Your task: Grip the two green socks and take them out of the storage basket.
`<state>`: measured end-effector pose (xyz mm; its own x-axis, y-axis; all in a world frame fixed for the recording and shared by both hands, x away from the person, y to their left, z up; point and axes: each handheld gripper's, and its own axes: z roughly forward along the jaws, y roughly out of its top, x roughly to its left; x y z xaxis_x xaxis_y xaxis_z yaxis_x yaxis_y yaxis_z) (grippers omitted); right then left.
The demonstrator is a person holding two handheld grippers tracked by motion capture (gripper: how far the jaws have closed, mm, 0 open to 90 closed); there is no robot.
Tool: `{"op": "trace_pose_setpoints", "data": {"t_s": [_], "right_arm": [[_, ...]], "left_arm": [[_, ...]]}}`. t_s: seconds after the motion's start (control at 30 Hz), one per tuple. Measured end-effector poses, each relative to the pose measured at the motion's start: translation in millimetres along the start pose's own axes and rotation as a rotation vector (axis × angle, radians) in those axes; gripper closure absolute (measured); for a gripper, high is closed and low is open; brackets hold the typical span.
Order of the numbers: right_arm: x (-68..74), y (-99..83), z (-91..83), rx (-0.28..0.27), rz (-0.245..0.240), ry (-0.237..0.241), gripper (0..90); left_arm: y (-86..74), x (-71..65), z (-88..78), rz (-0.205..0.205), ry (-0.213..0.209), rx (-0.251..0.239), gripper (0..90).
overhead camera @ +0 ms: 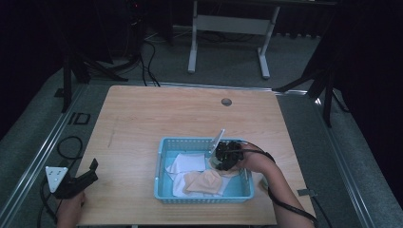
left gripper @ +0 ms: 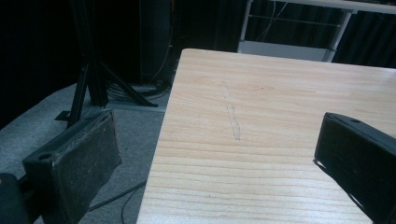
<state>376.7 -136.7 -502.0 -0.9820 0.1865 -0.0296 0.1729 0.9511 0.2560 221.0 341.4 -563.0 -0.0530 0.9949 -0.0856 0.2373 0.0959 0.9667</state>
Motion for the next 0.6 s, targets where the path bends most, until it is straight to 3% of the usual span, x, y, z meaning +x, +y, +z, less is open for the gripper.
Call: {"op": "trace_pose_setpoints", "data": {"t_s": [0.17,0.6], "right_arm": [[2.0,2.2,-8.4,-0.012,-0.012,-0.017,80.2],[11.6,4.4,-69.9,-0.182,-0.048,-0.035,81.1]], "left_arm": [[0.0,-0.1,0.0,0.001,-0.001,0.000,0.5],[0.0,0.1,0.0,-0.001,0.002,0.001,0.5]]}}
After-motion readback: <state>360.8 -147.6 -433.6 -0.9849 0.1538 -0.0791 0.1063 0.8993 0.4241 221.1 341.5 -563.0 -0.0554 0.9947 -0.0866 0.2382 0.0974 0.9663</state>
